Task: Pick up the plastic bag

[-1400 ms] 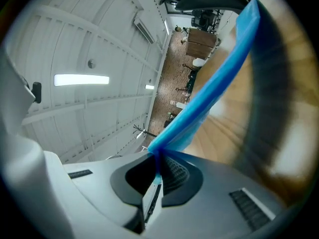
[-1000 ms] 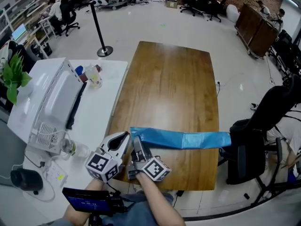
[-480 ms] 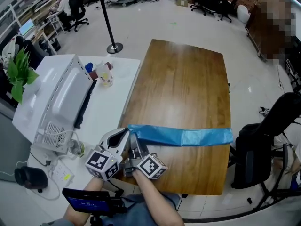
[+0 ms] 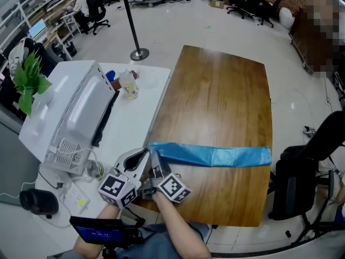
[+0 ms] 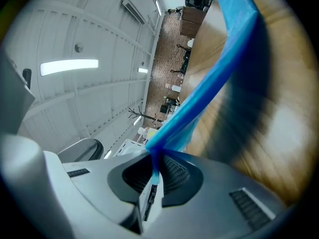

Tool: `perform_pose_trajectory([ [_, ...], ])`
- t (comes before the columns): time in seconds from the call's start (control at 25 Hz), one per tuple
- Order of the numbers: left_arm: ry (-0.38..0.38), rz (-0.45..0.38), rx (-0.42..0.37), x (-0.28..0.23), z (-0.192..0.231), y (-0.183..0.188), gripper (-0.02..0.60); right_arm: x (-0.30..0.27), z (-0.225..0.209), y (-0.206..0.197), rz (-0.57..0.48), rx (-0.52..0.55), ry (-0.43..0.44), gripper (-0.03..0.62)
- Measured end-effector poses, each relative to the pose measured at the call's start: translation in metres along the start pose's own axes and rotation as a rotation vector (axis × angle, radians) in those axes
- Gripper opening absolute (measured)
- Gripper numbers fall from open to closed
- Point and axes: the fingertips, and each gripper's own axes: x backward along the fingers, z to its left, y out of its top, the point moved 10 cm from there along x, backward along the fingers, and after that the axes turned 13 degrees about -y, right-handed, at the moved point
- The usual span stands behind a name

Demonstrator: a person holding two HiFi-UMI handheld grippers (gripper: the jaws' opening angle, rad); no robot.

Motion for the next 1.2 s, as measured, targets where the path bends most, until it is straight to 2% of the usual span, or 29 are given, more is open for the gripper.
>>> perform_pose_trajectory([
  [0.08, -0.009, 0.001, -0.002, -0.002, -0.002, -0.001, 0.034, 0.001, -0.001, 0.0, 0.005, -0.008, -0.016, 0.038],
  [0.12, -0.011, 0.001, -0.001, -0.002, -0.003, -0.001, 0.034, 0.001, -0.002, 0.0, 0.012, -0.015, -0.026, 0.097],
  [0.16, -0.013, -0.001, -0.001, -0.003, -0.004, -0.001, 0.034, 0.001, -0.003, -0.001, 0.023, -0.022, -0.035, 0.185],
  [0.28, -0.013, -0.008, 0.002, -0.004, -0.005, 0.0, 0.034, 0.002, -0.004, 0.0, 0.057, -0.023, -0.051, 0.205],
  [0.32, -0.013, -0.011, 0.003, -0.004, -0.006, 0.001, 0.034, 0.003, -0.003, 0.0, 0.068, -0.018, -0.058, 0.234],
  [0.4, -0.01, -0.017, 0.004, -0.004, -0.006, 0.003, 0.034, 0.005, -0.003, 0.0, 0.093, -0.012, -0.072, 0.237],
  [0.44, -0.008, -0.02, 0.005, -0.004, -0.007, 0.004, 0.034, 0.006, -0.002, -0.001, 0.107, -0.01, -0.079, 0.27],
  [0.52, -0.006, -0.027, 0.005, -0.003, -0.008, 0.006, 0.034, 0.008, -0.001, -0.002, 0.136, 0.0, -0.093, 0.272],
  [0.6, -0.005, -0.033, 0.002, -0.003, -0.009, 0.009, 0.034, 0.01, 0.001, -0.003, 0.162, 0.015, -0.107, 0.307],
  [0.68, -0.004, -0.038, 0.0, -0.001, -0.009, 0.011, 0.034, 0.012, 0.002, -0.006, 0.184, 0.039, -0.124, 0.307],
  [0.72, -0.002, -0.042, 0.0, 0.0, -0.009, 0.012, 0.034, 0.014, 0.002, -0.007, 0.194, 0.061, -0.133, 0.336],
  [0.88, 0.01, -0.058, 0.005, 0.004, -0.009, 0.014, 0.034, 0.016, 0.009, -0.009, 0.229, 0.251, -0.159, 0.379],
  [1.08, 0.013, -0.073, 0.009, 0.006, -0.012, 0.014, 0.034, 0.016, 0.024, -0.008, 0.269, 0.546, -0.149, 0.379],
  [1.2, 0.018, -0.082, 0.013, 0.008, -0.014, 0.015, 0.034, 0.016, 0.031, -0.008, 0.296, 0.768, -0.129, 0.379],
])
